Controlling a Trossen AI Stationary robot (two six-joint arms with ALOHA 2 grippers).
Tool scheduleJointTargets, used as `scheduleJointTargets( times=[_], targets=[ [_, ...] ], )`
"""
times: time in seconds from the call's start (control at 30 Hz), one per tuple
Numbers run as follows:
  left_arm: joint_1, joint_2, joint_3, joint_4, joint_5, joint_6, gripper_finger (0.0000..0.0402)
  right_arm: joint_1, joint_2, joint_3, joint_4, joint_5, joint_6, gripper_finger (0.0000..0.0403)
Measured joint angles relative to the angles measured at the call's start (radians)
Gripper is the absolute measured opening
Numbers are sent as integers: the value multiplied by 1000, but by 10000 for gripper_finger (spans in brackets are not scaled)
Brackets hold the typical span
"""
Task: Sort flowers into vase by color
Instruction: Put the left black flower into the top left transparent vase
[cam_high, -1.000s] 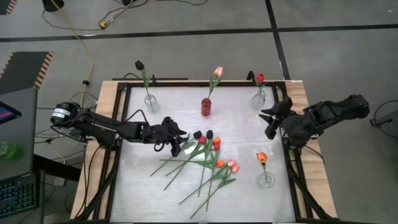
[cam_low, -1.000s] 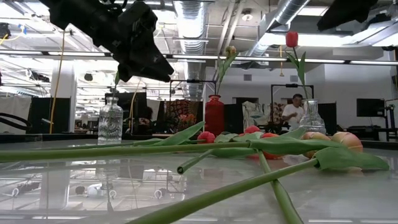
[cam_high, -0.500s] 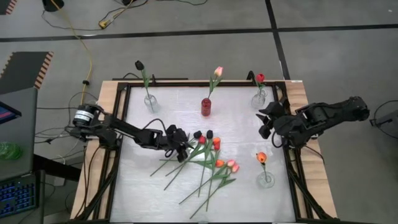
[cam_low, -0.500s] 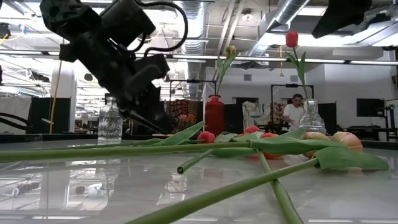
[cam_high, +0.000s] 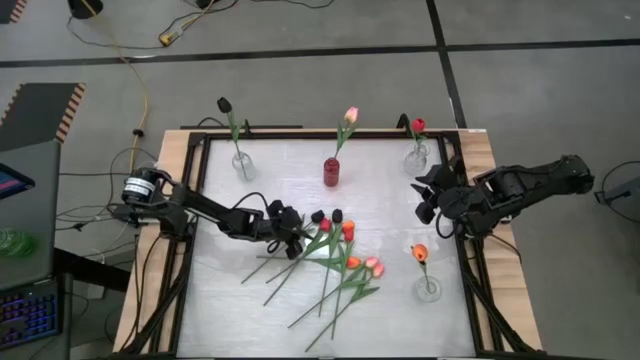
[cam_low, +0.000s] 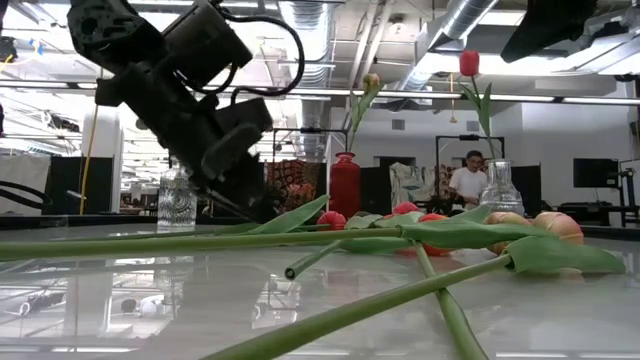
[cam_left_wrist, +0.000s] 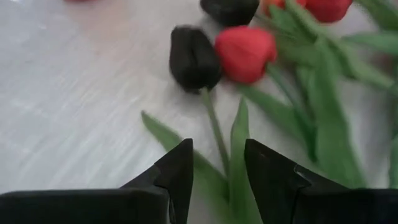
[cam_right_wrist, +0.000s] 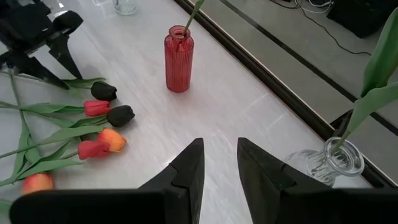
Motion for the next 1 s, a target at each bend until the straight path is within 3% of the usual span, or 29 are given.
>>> scheduleJointTargets(
  times=[0.3,0.7,1.0],
  targets=[
    [5,53,7,7,3,-1,128,0,-1,0,6,-1,2,121],
    [16,49,6,36,15,-35,10,0,0,0,8,-1,2,121],
    [82,-66,6,61,6,-42,2,0,0,0,8,-1,2,121]
  ],
)
